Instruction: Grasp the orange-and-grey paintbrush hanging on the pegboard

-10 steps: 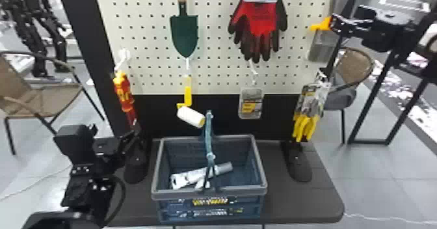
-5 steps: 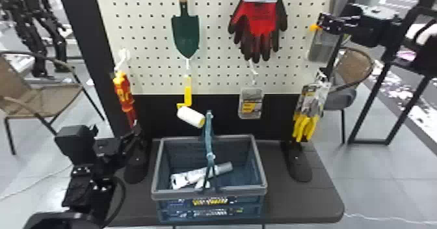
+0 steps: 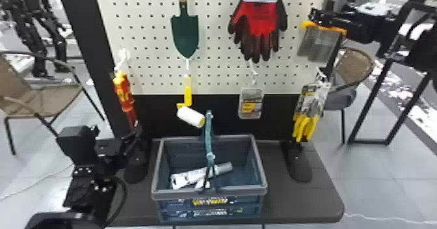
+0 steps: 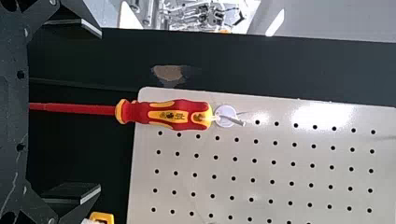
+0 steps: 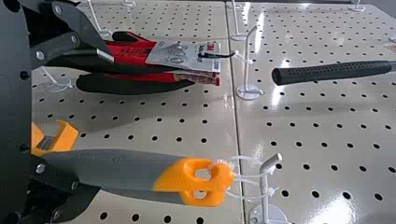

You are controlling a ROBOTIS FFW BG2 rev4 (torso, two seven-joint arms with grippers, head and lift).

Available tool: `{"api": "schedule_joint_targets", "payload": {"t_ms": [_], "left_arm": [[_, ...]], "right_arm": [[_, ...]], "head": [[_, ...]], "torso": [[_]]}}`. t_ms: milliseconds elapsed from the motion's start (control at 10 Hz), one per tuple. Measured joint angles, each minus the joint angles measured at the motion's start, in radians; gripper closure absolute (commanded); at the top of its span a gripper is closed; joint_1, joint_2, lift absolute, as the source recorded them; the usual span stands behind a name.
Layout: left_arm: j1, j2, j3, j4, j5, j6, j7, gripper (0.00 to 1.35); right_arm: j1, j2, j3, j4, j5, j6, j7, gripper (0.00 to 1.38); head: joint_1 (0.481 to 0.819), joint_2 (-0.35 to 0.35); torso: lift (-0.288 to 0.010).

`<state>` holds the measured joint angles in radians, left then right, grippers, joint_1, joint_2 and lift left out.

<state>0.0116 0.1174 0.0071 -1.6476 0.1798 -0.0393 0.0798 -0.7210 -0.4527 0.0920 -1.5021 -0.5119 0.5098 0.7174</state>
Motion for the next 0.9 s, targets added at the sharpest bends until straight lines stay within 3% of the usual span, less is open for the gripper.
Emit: {"api": "schedule_joint_targets", "payload": {"t_ms": [900], "left_arm": [[-0.001,0.004,-0.004,0.005,0.001,0.003,0.000,0.15]], "right_arm": [[-0.001,-0.011,0.002,-0.023,0.044,0.032,-0.015,1.20]], "head": [[0.549,0.000]], "torso": [[-0.100]]}}
